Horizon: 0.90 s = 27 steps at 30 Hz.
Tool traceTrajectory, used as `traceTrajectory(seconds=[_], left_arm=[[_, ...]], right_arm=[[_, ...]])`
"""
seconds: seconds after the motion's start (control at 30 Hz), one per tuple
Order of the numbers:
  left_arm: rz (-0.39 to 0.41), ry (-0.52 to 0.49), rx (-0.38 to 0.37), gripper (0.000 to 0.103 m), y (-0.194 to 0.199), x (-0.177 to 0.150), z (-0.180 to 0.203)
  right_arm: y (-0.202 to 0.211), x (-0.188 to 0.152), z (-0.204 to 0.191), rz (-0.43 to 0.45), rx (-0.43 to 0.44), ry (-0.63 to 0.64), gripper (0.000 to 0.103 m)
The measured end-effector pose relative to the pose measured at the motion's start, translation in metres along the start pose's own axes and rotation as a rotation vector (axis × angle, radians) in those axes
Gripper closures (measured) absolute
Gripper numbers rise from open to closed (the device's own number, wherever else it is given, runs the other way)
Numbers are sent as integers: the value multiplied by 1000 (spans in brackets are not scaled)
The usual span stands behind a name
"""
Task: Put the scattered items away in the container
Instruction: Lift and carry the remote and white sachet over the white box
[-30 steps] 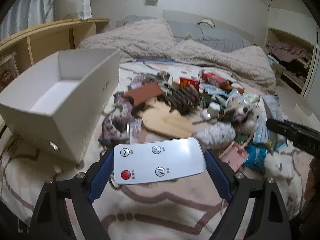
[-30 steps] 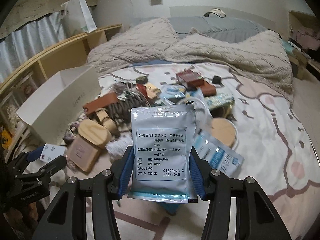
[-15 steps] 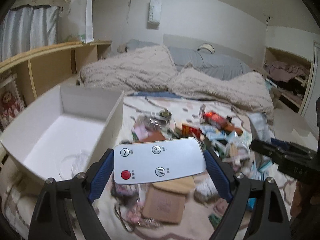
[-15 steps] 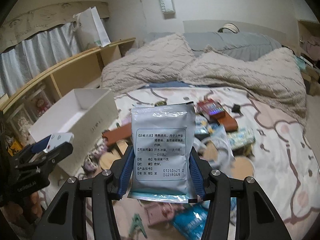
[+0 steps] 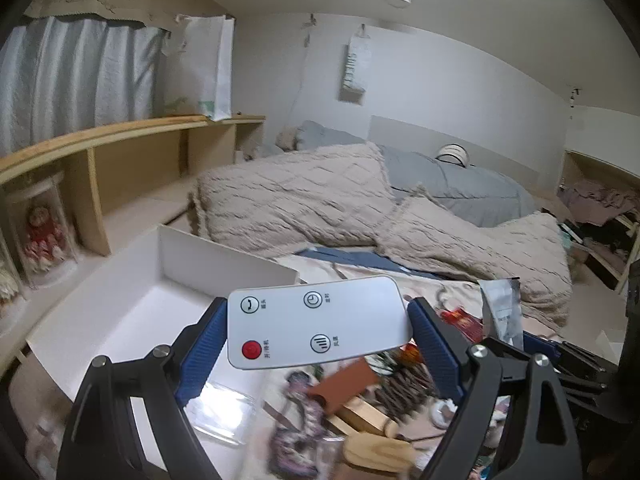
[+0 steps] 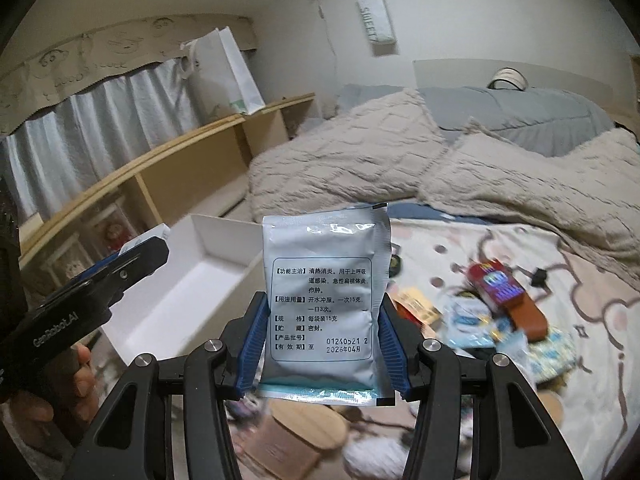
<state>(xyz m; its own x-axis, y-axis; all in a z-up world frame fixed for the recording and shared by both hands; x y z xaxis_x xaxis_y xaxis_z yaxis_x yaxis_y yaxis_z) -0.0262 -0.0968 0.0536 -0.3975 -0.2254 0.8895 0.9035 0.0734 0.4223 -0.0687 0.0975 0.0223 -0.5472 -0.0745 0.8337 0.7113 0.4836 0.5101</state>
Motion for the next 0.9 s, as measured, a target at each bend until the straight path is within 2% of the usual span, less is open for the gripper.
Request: traceTrajectory(seconds=[0.2,0.4,0.73,0.9], left_arm=[[26,6,82,14,0,14,-36],[35,23,173,14,-5,11,-76],[-53,72,292,14,-33,-10,-146],[-114,76,319,14,-45,-24,-165]], right_arm=[[-18,22,-29,-3,57,16,50],[-41,35,-57,-32,112,28,50],[-91,37,-107,-113,155,88,50],[-122,30,-125,-179,166,112,50]])
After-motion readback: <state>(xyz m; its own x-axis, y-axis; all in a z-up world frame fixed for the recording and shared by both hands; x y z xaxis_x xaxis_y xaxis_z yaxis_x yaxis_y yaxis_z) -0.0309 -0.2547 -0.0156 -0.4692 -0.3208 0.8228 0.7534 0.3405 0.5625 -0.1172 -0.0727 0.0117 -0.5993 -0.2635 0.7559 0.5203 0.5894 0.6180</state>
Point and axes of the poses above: each gripper's, at about its wrist camera, not at the fingertips, and y roughly against the way its jaws point, z to its right, x to its top, the point moved 1 cm from there along -y, roughly the way its jaws point, and after that the axes turned 3 degrees about y, right-handed, at the moved point
